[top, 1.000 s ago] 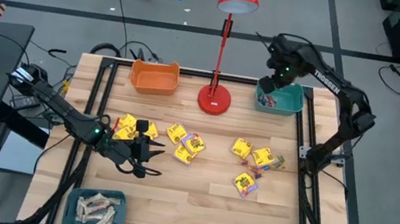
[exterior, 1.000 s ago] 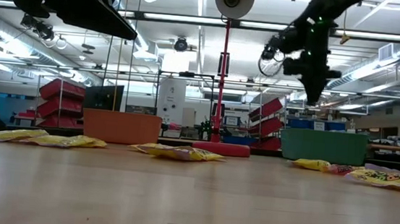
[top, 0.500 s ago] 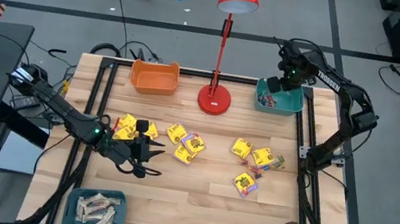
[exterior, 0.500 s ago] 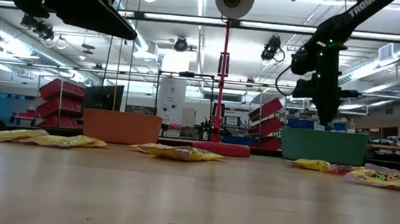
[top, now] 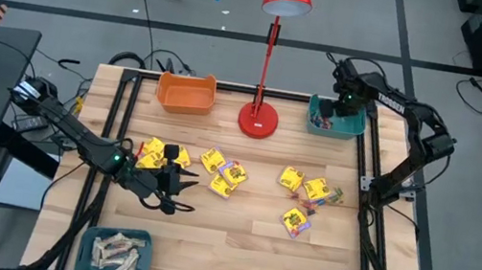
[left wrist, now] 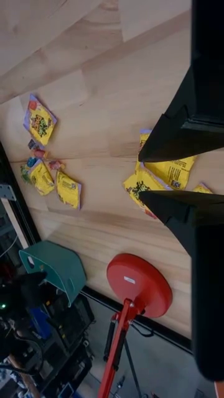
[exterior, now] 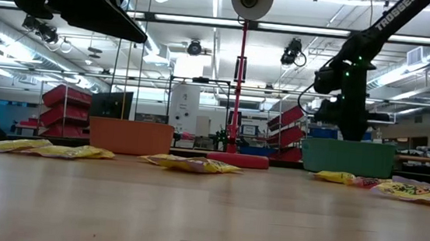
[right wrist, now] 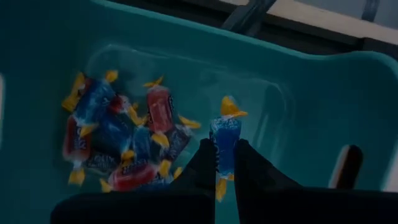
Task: Sort candy
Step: Put the small blue candy into the green bin
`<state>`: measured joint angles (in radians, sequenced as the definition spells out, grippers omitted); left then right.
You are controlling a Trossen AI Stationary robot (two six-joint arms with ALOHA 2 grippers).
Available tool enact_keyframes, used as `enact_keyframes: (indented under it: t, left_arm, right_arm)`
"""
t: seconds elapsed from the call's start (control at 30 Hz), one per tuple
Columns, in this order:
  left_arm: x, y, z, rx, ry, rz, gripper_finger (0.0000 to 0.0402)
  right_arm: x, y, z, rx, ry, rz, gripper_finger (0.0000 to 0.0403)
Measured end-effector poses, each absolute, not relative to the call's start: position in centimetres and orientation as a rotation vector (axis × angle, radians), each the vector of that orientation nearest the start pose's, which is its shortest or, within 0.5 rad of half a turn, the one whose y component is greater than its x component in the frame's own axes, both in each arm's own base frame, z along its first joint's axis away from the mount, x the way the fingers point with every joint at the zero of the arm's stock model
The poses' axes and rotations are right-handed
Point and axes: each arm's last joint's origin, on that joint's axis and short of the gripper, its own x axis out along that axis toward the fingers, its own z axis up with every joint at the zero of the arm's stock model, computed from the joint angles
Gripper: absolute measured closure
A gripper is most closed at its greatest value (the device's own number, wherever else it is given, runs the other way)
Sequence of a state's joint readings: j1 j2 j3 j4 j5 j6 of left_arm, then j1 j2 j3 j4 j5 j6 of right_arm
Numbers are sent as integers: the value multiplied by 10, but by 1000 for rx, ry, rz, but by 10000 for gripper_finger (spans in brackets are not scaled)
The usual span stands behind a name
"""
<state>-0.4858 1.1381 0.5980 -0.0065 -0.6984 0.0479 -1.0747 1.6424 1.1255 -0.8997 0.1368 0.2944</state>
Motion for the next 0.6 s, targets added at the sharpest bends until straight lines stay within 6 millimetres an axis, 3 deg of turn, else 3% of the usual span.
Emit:
enact_keyframes:
  t: [0.37,0.6]
  left_arm:
    - [210,-90,222,352,460,195,314]
    - [209,-90,222,352,460,196,314]
  right_arm:
    - [138,-263,198,899,1166,-1216,381]
    - [138,-262,198,897,1174,-1211,355]
